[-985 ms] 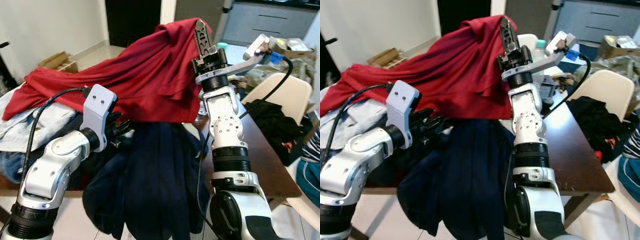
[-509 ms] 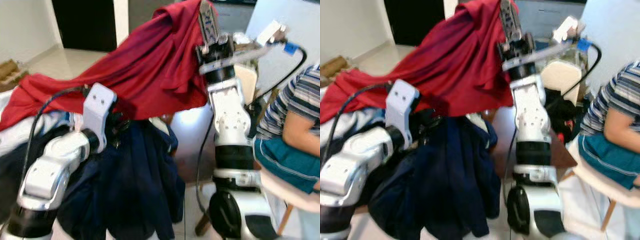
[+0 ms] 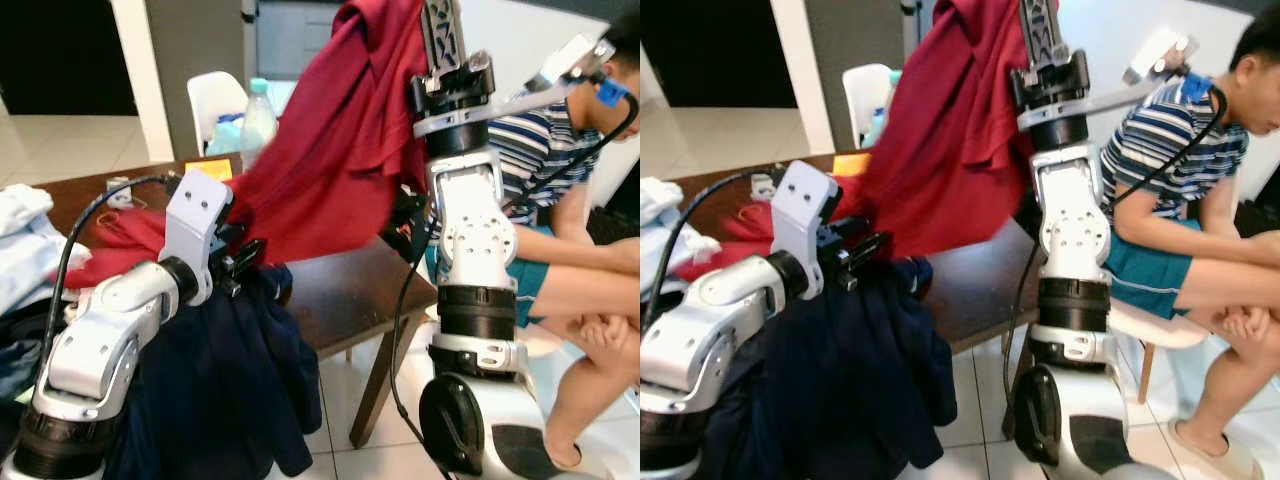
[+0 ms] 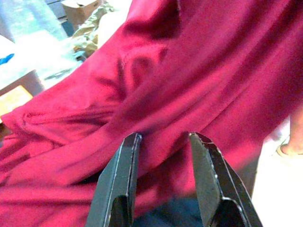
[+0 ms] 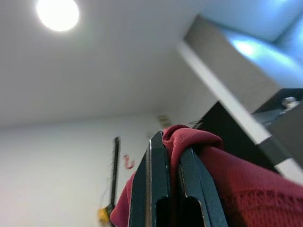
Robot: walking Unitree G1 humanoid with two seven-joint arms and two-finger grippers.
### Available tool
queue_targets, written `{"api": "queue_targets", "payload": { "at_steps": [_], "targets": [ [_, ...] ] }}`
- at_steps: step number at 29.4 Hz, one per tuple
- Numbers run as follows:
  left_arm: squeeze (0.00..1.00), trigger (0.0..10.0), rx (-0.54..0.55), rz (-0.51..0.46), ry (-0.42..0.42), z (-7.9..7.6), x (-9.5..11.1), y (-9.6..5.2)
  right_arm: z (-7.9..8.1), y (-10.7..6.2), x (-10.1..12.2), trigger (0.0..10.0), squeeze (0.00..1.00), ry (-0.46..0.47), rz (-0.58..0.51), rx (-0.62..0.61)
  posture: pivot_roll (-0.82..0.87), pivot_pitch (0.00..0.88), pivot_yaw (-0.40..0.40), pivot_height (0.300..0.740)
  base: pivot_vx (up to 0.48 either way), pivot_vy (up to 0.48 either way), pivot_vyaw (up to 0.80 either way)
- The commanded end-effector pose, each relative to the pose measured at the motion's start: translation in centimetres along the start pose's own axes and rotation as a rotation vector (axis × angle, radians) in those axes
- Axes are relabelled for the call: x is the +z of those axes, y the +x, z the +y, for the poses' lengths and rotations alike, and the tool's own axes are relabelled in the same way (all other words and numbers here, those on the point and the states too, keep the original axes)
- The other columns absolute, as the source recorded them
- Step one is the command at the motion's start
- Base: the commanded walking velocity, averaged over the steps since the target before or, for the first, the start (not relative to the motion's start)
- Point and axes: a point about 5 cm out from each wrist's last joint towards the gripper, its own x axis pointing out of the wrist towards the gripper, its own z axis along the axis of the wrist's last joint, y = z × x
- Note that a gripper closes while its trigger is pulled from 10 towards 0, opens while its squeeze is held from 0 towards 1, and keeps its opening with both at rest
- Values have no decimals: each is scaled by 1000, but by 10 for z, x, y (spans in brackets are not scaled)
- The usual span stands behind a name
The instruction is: Hang hanger
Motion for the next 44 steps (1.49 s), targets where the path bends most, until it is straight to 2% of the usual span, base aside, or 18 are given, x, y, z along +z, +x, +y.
{"api": "queue_targets", "payload": {
  "at_steps": [1,18,20,21,22,23,24,26,27,28,30,32,33,36,37,38,42,44],
  "targets": [
    [0,10000,-2,4,11,0,0,0,5,6,14,10000,0,11,-57,24,212,0,-52,740,0,0,-800],
    [0,10000,0,7,12,1,0,0,12,14,33,10000,0,67,-138,51,212,0,-50,740,0,0,-800],
    [0,10000,1,7,12,1,0,0,12,14,35,10000,0,33,-124,49,211,0,-49,740,0,0,-800],
    [0,10000,4,6,13,1,-1,0,8,12,34,10000,0,-25,-88,27,210,0,-49,740,0,0,-800],
    [0,10000,4,6,13,1,-1,0,8,12,34,10000,0,-25,-88,27,210,0,-49,740,0,0,-800],
    [0,10000,13,5,15,1,-2,1,0,9,29,10000,0,-128,-21,-19,209,0,-49,740,0,0,-800],
    [0,10000,13,5,15,1,-2,1,0,9,29,10000,0,-128,-21,-19,209,0,-49,740,0,0,-800],
    [0,10000,31,2,16,4,-3,1,-26,-4,15,10000,0,-414,159,-154,209,0,-56,740,0,0,-800],
    [0,10000,31,2,16,4,-3,1,-26,-4,15,10000,0,-414,159,-154,209,0,-56,740,0,0,-800],
    [0,10000,61,2,8,9,-6,3,-49,-26,7,10000,0,-596,292,-246,207,0,-59,740,0,0,-800],
    [0,10000,80,8,1,12,-10,5,-63,-41,4,10000,0,-671,356,-323,204,0,-59,740,0,0,-800],
    [0,10000,84,10,-1,13,-12,5,-67,-45,4,10000,0,-693,371,-348,204,0,-59,740,0,0,-800],
    [0,10000,105,30,-8,13,-20,5,-78,-61,2,10000,0,-767,447,-406,198,0,-57,740,0,0,-800],
    [0,10000,188,81,-67,16,-47,5,-107,-116,-3,10000,0,-883,647,-573,192,0,-56,740,0,0,-800],
    [0,10000,204,87,-79,17,-51,5,-111,-125,-3,10000,0,-904,676,-595,192,0,-56,740,0,0,-800],
    [0,10000,204,87,-79,17,-51,5,-111,-125,-3,10000,0,-904,676,-595,192,0,-56,740,0,0,-800],
    [0,10000,254,130,-161,16,-79,1,-127,-179,-4,10000,0,-929,792,-737,183,0,-42,740,0,0,-800],
    [0,10000,276,149,-184,15,-91,1,-130,-196,-8,10000,0,-935,829,-770,180,0,-36,740,0,0,-800]
  ]
}}
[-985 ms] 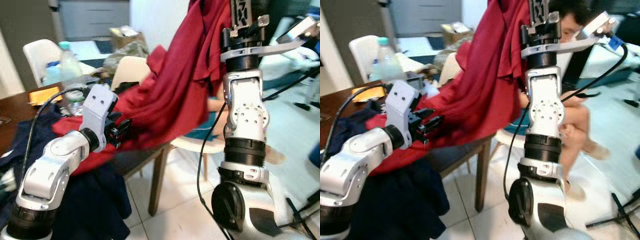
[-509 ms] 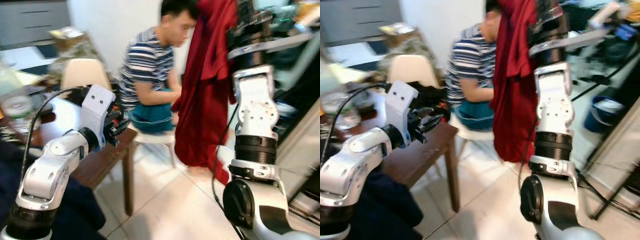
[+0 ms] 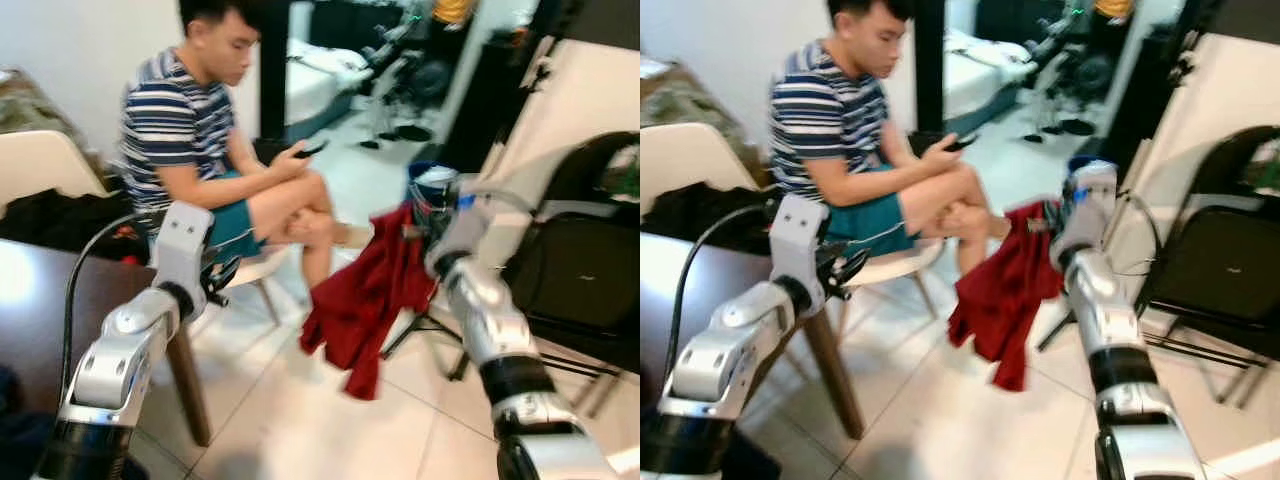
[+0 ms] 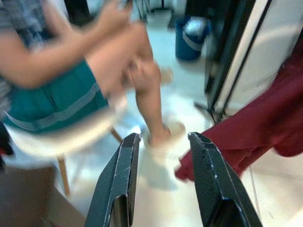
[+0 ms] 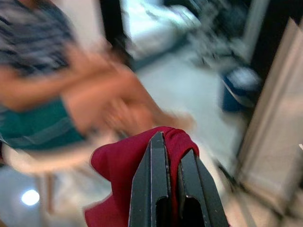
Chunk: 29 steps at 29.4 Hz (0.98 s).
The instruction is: Hang hanger
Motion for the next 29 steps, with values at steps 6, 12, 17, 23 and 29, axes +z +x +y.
{"api": "queue_targets", "payload": {
  "at_steps": [6,12,17,23,29],
  "targets": [
    [0,10000,56,155,65,-5,-53,4,9,-16,-52,10000,0,-18,141,2,182,0,-33,740,0,0,-800],
    [0,10000,57,226,73,-14,-79,4,15,-33,-92,10000,0,-34,283,-5,190,0,-43,740,0,0,-800],
    [0,10000,95,263,55,-15,-91,2,16,-42,-109,10000,0,-28,345,-19,204,0,-61,740,0,0,-800],
    [0,10000,221,273,-15,-4,-103,-10,24,-48,-121,10000,0,-31,389,5,220,0,-93,740,0,0,-800],
    [0,10000,265,243,-8,0,-104,-10,31,-49,-125,10000,0,-31,390,27,228,0,-95,740,0,0,-800]
  ]
}}
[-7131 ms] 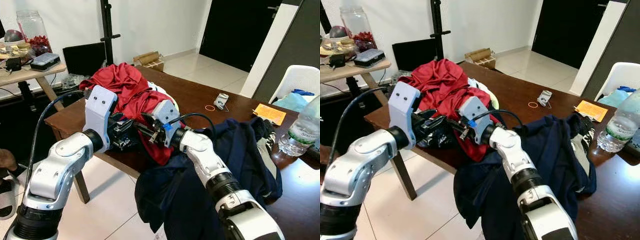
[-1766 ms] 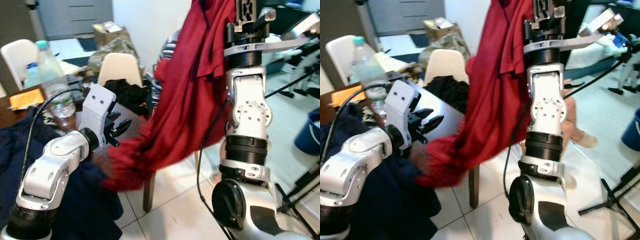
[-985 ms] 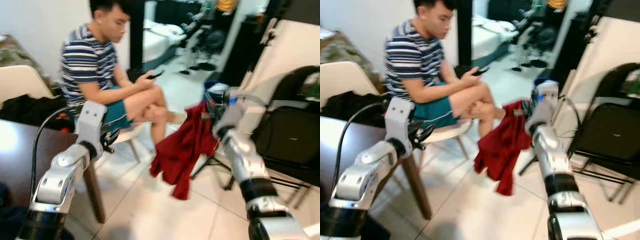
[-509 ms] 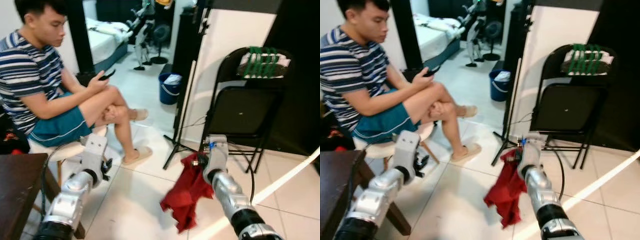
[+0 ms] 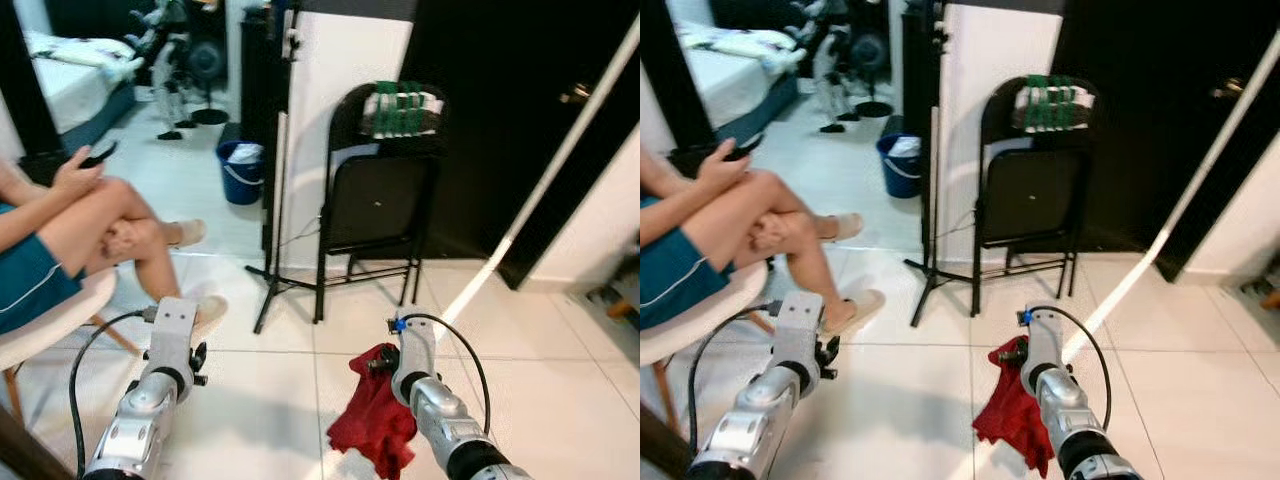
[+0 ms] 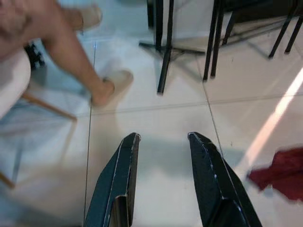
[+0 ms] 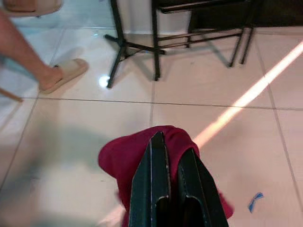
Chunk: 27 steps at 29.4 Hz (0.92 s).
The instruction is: Hang hanger
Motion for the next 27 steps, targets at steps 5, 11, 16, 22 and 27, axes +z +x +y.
{"api": "queue_targets", "payload": {
  "at_steps": [5,11,16,22,27],
  "targets": [
    [0,10000,-1,15,-18,-1,-8,0,6,0,0,10000,0,8,-31,2,213,0,-54,740,0,0,-800],
    [0,10000,-40,52,-27,-5,-22,5,5,-3,-7,10000,0,44,-42,-21,154,0,-6,740,0,0,-800],
    [0,10000,-38,89,-69,-13,-34,9,-2,-6,-15,10000,0,51,-31,-49,147,0,-29,740,0,0,-800],
    [0,10000,-1,92,-91,-15,-32,11,1,-8,-25,10000,0,27,23,-19,151,0,-51,740,0,0,-800],
    [0,10000,-2,91,-91,-16,-34,9,3,-9,-27,10000,0,12,37,-5,138,0,-57,740,0,0,-800]
  ]
}}
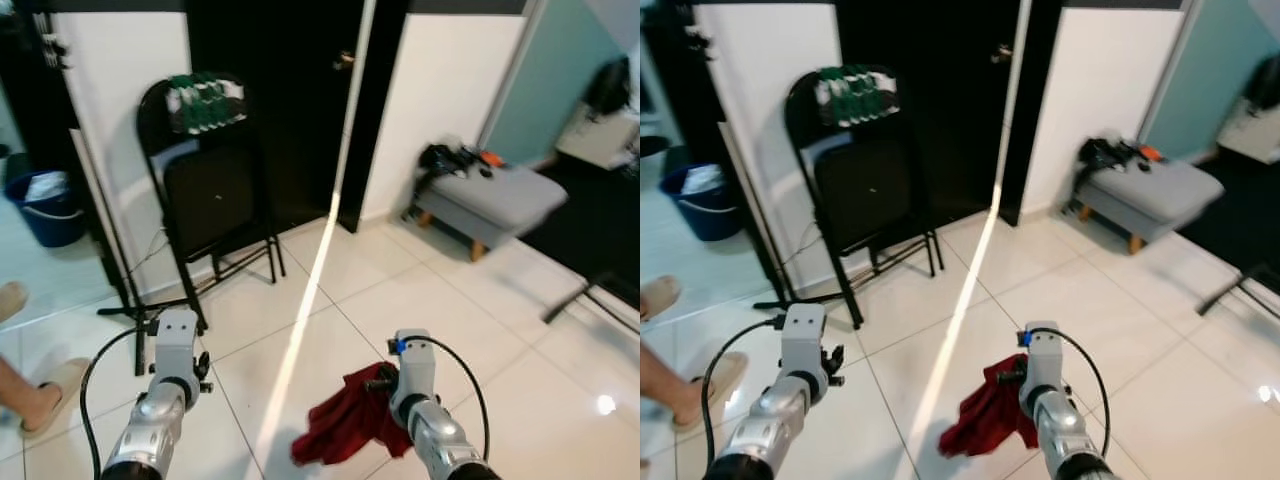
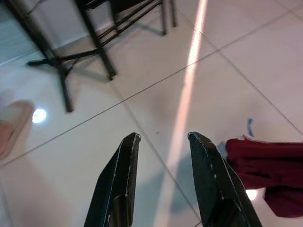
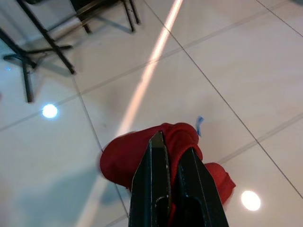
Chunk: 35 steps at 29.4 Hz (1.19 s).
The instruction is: Hang hanger
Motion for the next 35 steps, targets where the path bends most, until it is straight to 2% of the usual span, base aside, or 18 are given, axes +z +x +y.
{"api": "queue_targets", "payload": {
  "at_steps": [1,6,10,12,19,24,28,35],
  "targets": [
    [0,10000,0,14,-8,-2,-6,-2,0,1,4,10000,0,-16,-8,2,122,0,-57,740,0,0,-800],
    [0,10000,32,6,-26,4,-10,-4,1,-1,-2,10000,0,-40,9,15,125,0,-76,740,0,0,-800],
    [0,10000,1,-14,66,-1,-10,-5,-4,-4,-7,10000,0,-6,11,-16,130,0,-51,740,0,0,-800],
    [0,10000,-7,-19,73,-3,-9,-6,-4,-4,-8,10000,0,2,9,-26,130,0,-51,740,0,0,-800],
    [0,10000,-56,-28,49,-15,-10,-7,0,-4,-8,10000,0,-23,-1,-4,141,0,-42,740,0,0,-800],
    [0,10000,-57,-27,48,-17,-10,-7,0,-4,-8,10000,0,-22,-2,-8,144,0,-45,740,0,0,-800],
    [0,10000,-20,-76,67,-16,-5,-8,1,-3,-5,10000,0,-27,-8,-4,147,2,-53,740,0,0,-800],
    [0,10000,-71,-82,-10,-17,-5,-12,4,-3,-4,10000,0,-13,-23,2,148,0,-33,740,0,0,-800]
  ]
}}
